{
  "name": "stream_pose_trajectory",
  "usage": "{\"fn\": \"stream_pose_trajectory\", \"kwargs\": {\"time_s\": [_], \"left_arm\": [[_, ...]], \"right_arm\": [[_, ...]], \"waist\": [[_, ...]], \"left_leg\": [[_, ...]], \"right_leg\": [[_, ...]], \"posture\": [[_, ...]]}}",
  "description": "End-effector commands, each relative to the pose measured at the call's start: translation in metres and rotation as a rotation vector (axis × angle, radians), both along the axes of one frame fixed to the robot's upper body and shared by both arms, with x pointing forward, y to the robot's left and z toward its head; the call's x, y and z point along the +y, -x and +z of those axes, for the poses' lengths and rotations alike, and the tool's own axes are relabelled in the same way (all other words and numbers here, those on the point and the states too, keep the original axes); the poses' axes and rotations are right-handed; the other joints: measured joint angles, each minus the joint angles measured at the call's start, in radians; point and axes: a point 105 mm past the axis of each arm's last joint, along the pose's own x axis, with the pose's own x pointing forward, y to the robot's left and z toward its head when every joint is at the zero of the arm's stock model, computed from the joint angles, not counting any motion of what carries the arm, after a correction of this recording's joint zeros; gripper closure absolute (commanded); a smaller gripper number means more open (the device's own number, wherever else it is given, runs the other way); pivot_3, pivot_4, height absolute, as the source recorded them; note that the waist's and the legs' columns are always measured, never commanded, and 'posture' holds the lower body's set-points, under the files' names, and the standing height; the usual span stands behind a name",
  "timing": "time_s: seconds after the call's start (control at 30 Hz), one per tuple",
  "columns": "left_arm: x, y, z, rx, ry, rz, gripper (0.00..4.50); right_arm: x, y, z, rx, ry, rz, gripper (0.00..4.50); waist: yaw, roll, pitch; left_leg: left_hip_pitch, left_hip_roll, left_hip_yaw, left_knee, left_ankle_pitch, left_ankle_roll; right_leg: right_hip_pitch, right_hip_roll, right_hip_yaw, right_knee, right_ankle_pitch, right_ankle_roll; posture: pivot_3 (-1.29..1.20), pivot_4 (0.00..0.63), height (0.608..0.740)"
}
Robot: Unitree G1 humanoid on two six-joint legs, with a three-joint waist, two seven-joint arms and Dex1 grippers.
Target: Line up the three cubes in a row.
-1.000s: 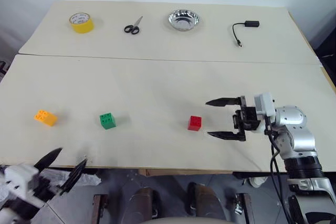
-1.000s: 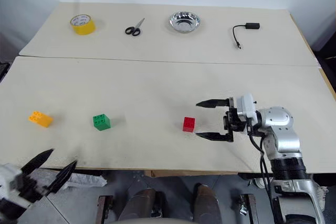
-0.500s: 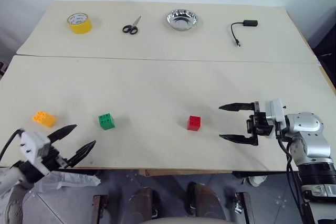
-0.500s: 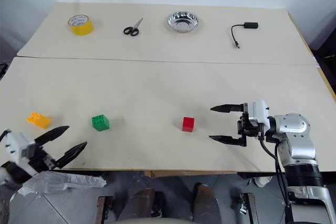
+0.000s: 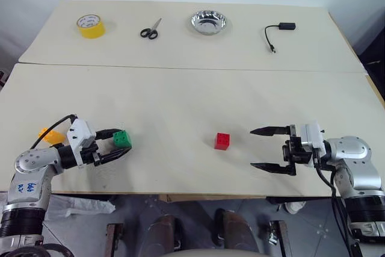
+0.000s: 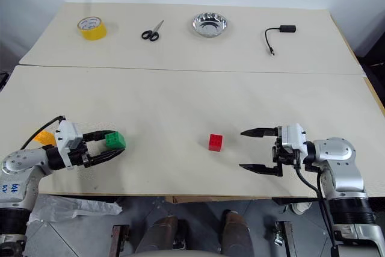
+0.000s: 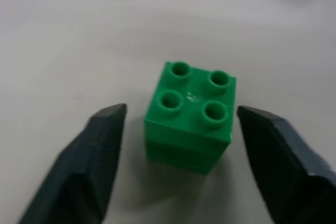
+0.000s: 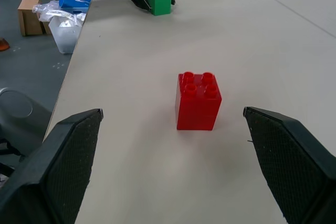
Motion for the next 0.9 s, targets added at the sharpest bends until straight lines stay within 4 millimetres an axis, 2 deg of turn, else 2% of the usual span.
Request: {"fn": "stream_pose_trajectory", "kwargs": {"time_s": [0.03, 0.1, 0.17, 0.23, 0.33, 0.5, 0.67, 0.9], "left_arm": [[-0.004, -0.002, 0.010, -0.033, -0.006, -0.053, 2.30], [-0.014, -0.003, 0.019, -0.030, 0.004, -0.122, 2.91], [-0.047, -0.006, 0.037, -0.018, 0.009, -0.300, 3.00], [-0.071, -0.008, 0.047, -0.014, -0.010, -0.420, 3.00], [-0.110, -0.016, 0.045, 0.003, -0.054, -0.564, 3.00], [-0.151, -0.034, 0.024, 0.023, -0.127, -0.658, 3.00], [-0.169, -0.046, 0.008, 0.036, -0.163, -0.640, 3.00], [-0.164, -0.044, -0.001, 0.040, -0.207, -0.647, 3.00]], "right_arm": [[-0.001, 0.003, 0.008, -0.041, 0.002, -0.009, 0.00], [-0.005, 0.004, 0.008, -0.042, 0.005, -0.028, 0.00], [-0.015, 0.004, 0.009, -0.036, 0.005, -0.075, 0.00], [-0.022, 0.003, 0.011, -0.037, 0.006, -0.113, 0.00], [-0.033, 0.001, 0.015, -0.048, 0.016, -0.158, 0.00], [-0.036, 0.006, 0.015, -0.049, 0.027, -0.167, 0.00], [-0.037, 0.007, 0.017, -0.064, 0.022, -0.192, 0.00], [-0.037, 0.011, 0.012, -0.056, 0.018, -0.210, 0.00]], "waist": [[0.001, 0.000, 0.000], [0.004, 0.000, 0.000], [0.009, 0.000, 0.000], [0.021, 0.000, 0.000], [0.027, 0.000, 0.000], [0.025, 0.000, 0.000], [0.020, 0.000, 0.000], [0.028, -0.001, 0.000]], "left_leg": [[0.000, 0.000, 0.000, 0.000, 0.000, 0.000], [0.000, 0.000, 0.000, 0.000, 0.000, 0.000], [0.000, -0.001, -0.001, 0.001, 0.000, 0.000], [-0.001, -0.002, -0.002, 0.002, 0.000, 0.001], [-0.001, -0.003, -0.001, 0.004, 0.001, 0.001], [-0.001, -0.006, -0.001, 0.003, 0.001, 0.001], [-0.001, -0.005, 0.000, 0.003, 0.001, 0.001], [-0.002, -0.003, -0.001, 0.004, 0.001, 0.001]], "right_leg": [[0.000, 0.000, 0.000, 0.000, 0.000, 0.000], [0.000, 0.000, 0.000, 0.000, 0.000, 0.000], [0.001, 0.000, 0.000, 0.001, 0.000, 0.000], [0.001, 0.000, 0.000, 0.001, 0.000, 0.000], [0.001, -0.001, 0.001, 0.001, 0.001, 0.002], [0.001, 0.002, 0.000, 0.000, 0.001, 0.002], [0.001, 0.003, 0.001, 0.000, 0.001, 0.002], [0.001, 0.001, 0.001, 0.001, 0.001, 0.002]], "posture": [[0.00, 0.150, 0.740], [0.00, 0.150, 0.740], [0.00, 0.150, 0.740], [0.00, 0.150, 0.740], [0.00, 0.150, 0.740], [0.00, 0.150, 0.740], [0.00, 0.150, 0.740], [0.00, 0.150, 0.740]]}}
